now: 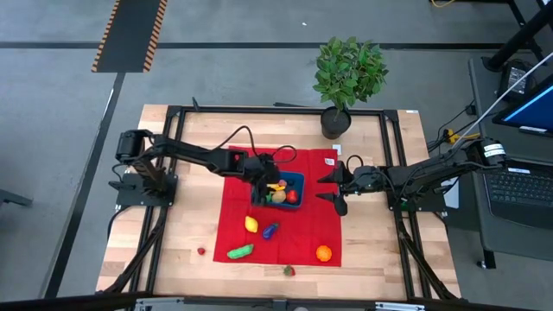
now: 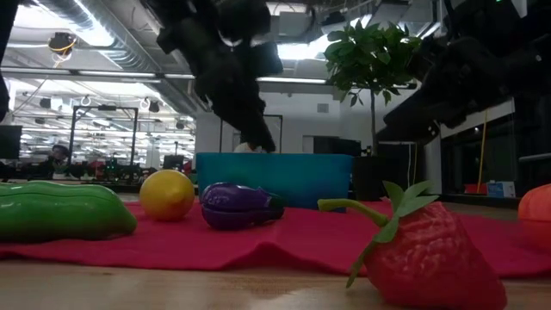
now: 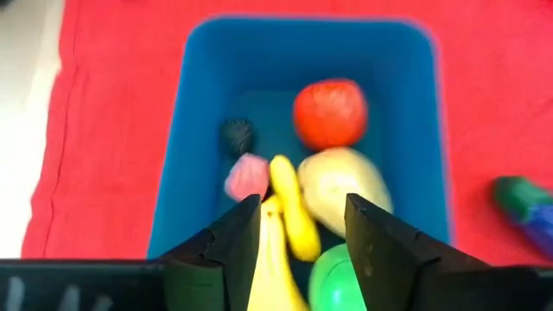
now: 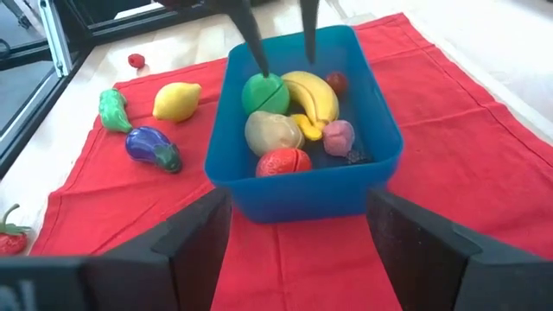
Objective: Pick and placing Produce into tupperware
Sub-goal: Put the orange tangerine into the blue bin
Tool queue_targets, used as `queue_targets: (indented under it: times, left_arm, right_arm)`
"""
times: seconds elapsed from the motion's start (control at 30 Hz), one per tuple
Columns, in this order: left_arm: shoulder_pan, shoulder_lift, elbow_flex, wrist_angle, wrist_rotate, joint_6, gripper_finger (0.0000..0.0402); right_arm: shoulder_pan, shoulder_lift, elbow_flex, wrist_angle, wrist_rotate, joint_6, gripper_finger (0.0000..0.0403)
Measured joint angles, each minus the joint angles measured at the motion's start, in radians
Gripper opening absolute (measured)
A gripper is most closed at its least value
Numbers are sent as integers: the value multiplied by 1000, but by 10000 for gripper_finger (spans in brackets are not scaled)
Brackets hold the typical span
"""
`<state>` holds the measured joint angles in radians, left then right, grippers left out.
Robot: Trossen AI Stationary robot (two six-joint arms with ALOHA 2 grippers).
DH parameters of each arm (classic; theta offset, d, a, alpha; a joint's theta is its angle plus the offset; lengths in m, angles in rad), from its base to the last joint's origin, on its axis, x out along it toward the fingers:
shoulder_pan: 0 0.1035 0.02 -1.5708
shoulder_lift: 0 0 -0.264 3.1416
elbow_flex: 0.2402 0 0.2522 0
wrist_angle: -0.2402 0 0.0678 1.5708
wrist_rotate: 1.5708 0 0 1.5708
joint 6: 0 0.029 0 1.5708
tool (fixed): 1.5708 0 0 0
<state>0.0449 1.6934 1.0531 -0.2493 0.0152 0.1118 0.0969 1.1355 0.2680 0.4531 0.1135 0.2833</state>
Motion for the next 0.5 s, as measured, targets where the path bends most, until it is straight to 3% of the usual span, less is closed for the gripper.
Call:
queue_targets:
  times: [0.27, 0.5]
  left_arm:
    - [-68, -122, -46, 38, 4, 8, 163]
    - [-128, -286, -291, 263, -2, -90, 163]
  right_arm:
    - [0, 0, 0, 57, 0, 0, 267]
    - [0, 0, 0, 89, 0, 1, 267]
